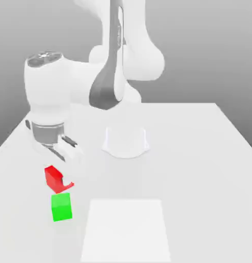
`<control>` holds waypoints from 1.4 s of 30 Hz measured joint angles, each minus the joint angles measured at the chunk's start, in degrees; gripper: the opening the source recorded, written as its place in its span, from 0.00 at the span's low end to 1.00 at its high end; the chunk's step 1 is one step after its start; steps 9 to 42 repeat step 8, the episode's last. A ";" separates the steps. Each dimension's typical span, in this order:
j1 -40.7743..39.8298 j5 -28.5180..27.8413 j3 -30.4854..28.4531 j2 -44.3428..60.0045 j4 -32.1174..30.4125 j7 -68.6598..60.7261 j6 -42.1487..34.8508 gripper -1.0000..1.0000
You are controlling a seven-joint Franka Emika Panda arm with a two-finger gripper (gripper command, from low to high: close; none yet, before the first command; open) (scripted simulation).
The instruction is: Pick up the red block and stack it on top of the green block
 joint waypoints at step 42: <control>-0.02 3.54 0.60 9.15 0.17 -2.33 8.90 1.00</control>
